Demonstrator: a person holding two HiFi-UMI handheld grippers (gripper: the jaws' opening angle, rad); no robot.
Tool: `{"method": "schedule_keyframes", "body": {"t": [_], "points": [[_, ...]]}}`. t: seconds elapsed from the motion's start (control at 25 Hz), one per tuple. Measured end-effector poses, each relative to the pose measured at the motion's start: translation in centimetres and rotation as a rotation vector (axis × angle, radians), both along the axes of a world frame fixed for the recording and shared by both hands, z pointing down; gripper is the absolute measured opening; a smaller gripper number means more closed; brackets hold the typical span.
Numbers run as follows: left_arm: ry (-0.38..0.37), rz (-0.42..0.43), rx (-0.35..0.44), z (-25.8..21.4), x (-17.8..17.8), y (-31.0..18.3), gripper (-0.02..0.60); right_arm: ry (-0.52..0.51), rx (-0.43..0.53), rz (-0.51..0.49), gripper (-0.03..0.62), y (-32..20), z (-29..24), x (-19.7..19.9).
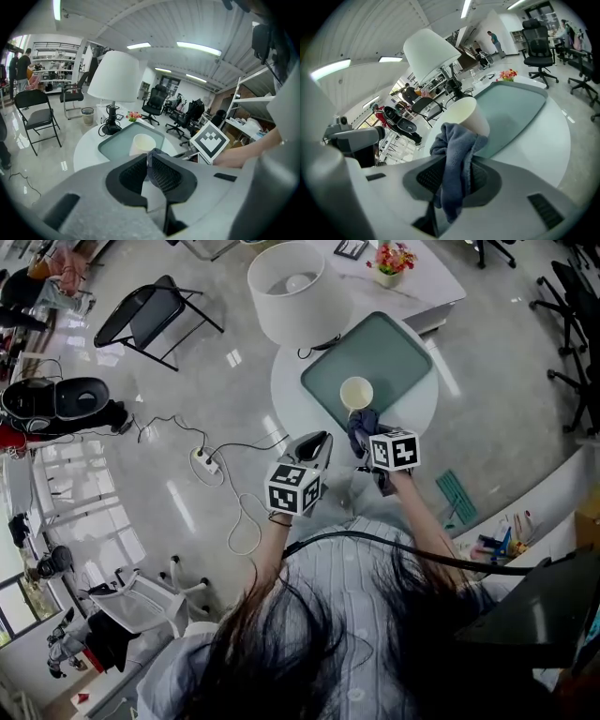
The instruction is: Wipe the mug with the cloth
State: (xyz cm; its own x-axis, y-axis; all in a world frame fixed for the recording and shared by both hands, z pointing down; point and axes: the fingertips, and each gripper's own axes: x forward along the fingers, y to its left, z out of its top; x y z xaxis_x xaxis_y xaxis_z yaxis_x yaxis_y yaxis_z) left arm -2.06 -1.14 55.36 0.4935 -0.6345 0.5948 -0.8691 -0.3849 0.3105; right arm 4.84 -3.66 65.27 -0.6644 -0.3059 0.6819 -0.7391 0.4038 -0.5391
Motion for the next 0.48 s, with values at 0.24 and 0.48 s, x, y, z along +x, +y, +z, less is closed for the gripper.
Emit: {"method": "schedule_keyframes", "body": {"t": [0.24,0.48], "points": [[-0.017,0.018,-0.007,0.6,0.0,-0.3,0.021,0.005,-0.028,0.0,0.094,-0.2,0.6,0.3],[-0.061,0.067,-0.017,1.5,0.0,-1.2,0.021,0.028,-0.051,0.015,0.094,-0.2,1.3,0.9]]}}
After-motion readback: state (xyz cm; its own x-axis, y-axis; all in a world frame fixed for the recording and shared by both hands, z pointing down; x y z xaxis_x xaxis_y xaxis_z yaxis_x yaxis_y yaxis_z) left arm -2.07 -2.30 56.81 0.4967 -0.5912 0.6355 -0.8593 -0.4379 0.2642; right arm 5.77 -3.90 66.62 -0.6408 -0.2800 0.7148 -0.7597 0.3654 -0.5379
